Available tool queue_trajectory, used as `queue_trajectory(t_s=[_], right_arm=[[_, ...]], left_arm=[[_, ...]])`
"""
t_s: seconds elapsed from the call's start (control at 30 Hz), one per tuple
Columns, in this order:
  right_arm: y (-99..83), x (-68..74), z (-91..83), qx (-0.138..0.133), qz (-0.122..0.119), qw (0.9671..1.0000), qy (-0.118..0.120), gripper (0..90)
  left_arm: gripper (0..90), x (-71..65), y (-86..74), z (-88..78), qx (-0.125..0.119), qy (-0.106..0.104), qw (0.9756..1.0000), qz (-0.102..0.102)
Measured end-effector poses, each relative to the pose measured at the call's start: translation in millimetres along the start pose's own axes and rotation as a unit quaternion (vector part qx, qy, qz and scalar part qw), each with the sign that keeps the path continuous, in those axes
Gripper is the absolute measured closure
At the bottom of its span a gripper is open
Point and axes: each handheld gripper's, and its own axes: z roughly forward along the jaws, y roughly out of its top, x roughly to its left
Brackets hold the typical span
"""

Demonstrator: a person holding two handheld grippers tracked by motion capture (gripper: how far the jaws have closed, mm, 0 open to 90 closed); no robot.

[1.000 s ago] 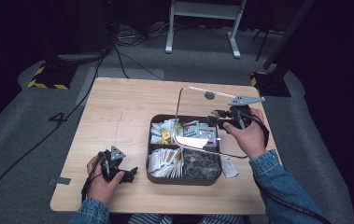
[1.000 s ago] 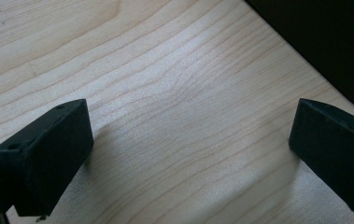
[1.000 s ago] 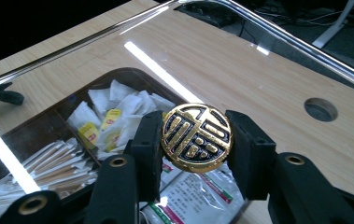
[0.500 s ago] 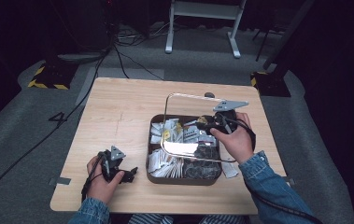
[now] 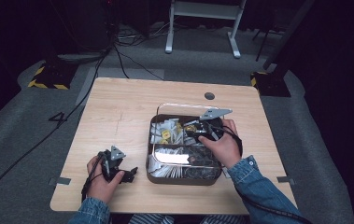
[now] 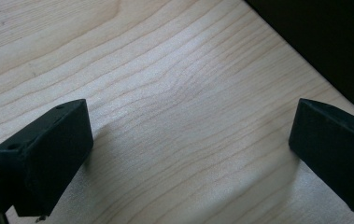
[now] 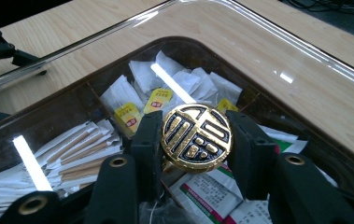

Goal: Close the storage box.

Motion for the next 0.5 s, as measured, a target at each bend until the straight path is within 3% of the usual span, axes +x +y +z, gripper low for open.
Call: queue_trajectory(t_s=[0.5], right_arm=[[-15.7, 16.6, 24.3, 0.019, -0.009, 0.9998, 0.005, 58.6]], left_arm=[[0.0, 0.0, 1.5, 1.3, 0.0, -0.001, 1.0, 0.0]])
